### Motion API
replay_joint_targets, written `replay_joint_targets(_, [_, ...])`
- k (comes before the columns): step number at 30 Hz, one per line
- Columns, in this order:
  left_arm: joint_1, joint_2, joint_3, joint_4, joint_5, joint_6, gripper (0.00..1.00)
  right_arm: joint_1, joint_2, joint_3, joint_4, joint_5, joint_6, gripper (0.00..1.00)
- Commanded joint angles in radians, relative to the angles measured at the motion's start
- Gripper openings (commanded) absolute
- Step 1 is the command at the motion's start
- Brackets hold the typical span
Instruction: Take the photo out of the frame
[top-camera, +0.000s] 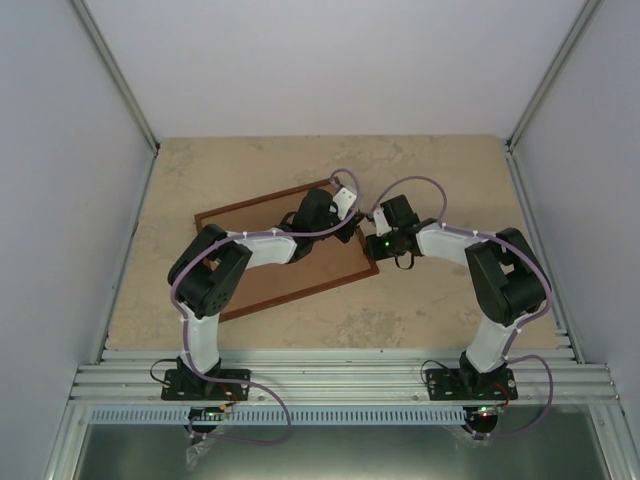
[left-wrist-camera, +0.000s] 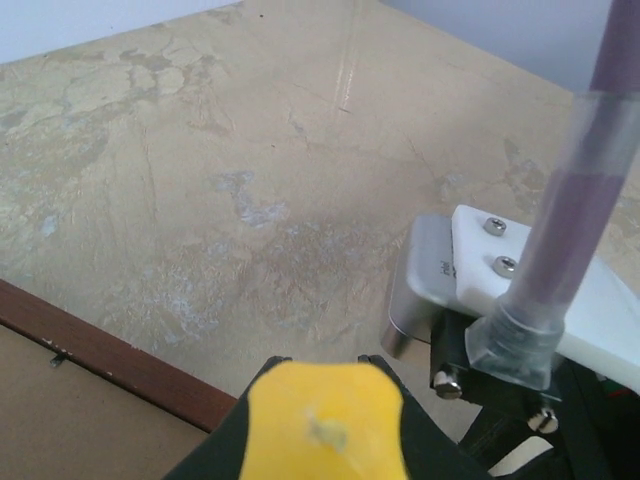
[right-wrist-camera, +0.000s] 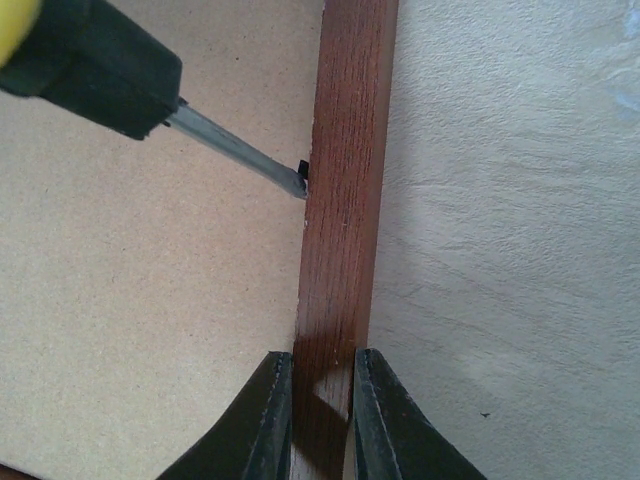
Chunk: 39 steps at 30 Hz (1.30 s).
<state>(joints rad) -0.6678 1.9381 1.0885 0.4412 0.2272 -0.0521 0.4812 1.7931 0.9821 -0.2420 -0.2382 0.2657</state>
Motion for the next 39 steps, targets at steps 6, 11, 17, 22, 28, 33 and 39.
replay_joint_targets(6, [-0.019,-0.186,-0.099,0.125,-0.067,0.05,0.0,0.037,-0.013,-0.039,-0.024,-0.027,-0.026,0.0])
replay_joint_targets(11, [-0.019,-0.315,-0.197,0.089,-0.13,0.046,0.0,0.037,-0.037,-0.046,-0.033,-0.013,-0.026,0.01])
replay_joint_targets(17, [-0.019,-0.482,-0.352,0.09,-0.221,-0.006,0.0,0.038,-0.079,-0.058,-0.05,0.033,-0.013,0.11])
replay_joint_targets(22, [-0.018,-0.609,-0.471,0.097,-0.28,-0.067,0.0,0.071,-0.12,-0.018,-0.102,0.095,-0.013,0.36])
replay_joint_targets(28, [-0.018,-0.753,-0.602,0.16,-0.273,-0.134,0.0,0.117,-0.126,0.055,-0.151,0.151,-0.006,0.5])
replay_joint_targets(33, [-0.017,-0.843,-0.665,0.195,-0.274,-0.166,0.0,0.126,-0.135,0.052,-0.117,0.173,-0.011,0.57])
replay_joint_targets(39, [-0.017,-0.902,-0.681,0.164,-0.273,-0.177,0.0,0.131,-0.054,0.143,-0.175,0.256,-0.011,0.56])
